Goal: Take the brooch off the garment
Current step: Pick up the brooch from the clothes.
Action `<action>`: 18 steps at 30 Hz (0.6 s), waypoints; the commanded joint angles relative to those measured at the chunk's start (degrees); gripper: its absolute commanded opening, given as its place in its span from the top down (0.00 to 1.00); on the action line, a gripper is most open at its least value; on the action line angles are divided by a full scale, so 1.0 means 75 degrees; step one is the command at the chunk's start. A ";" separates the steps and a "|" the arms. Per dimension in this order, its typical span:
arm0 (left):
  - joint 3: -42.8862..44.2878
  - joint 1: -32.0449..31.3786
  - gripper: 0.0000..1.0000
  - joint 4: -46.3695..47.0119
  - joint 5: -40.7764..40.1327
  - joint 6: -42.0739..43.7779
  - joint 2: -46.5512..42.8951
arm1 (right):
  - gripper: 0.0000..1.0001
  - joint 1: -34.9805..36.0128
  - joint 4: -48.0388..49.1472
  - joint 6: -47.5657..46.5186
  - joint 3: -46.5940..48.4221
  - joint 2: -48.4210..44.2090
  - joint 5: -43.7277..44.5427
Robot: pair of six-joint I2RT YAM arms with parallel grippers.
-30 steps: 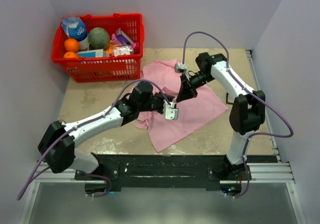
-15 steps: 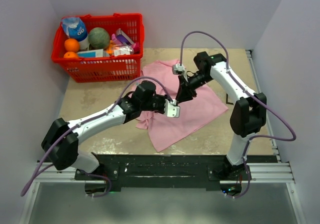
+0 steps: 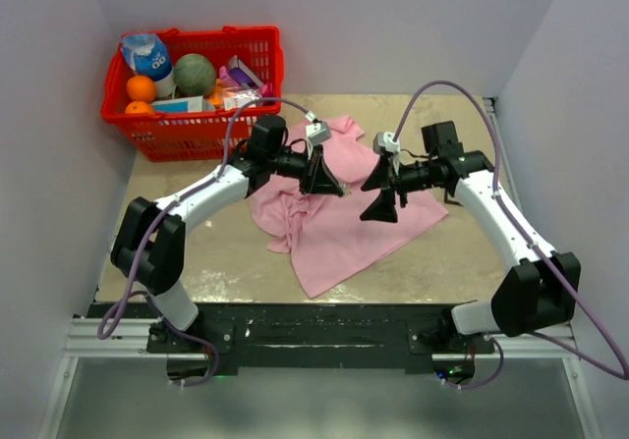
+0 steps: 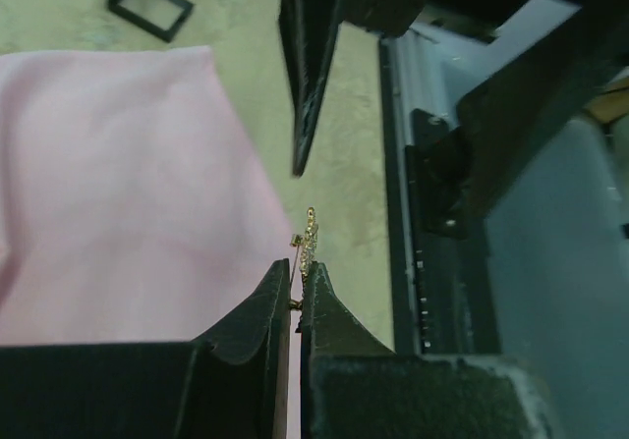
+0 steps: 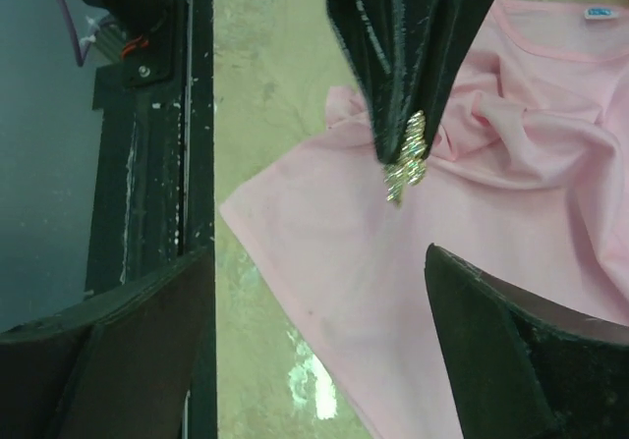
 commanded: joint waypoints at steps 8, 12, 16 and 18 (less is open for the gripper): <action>-0.0075 -0.0069 1.00 0.2370 0.1613 -0.2972 0.0392 | 0.48 0.0028 0.3629 0.3917 -0.0295 0.0638 -0.0927; -0.0075 -0.0069 1.00 0.2535 0.1578 -0.3101 0.0451 | 0.58 0.0028 0.3618 0.3965 -0.0259 0.0708 -0.1045; -0.0075 -0.0069 1.00 0.2582 0.1555 -0.3183 0.0486 | 0.83 0.0028 0.3419 0.3941 -0.0118 0.0943 -0.1209; -0.0063 -0.0069 1.00 0.2594 0.1532 -0.3183 0.0509 | 0.90 0.0028 0.3418 0.3953 -0.0118 0.0943 -0.1209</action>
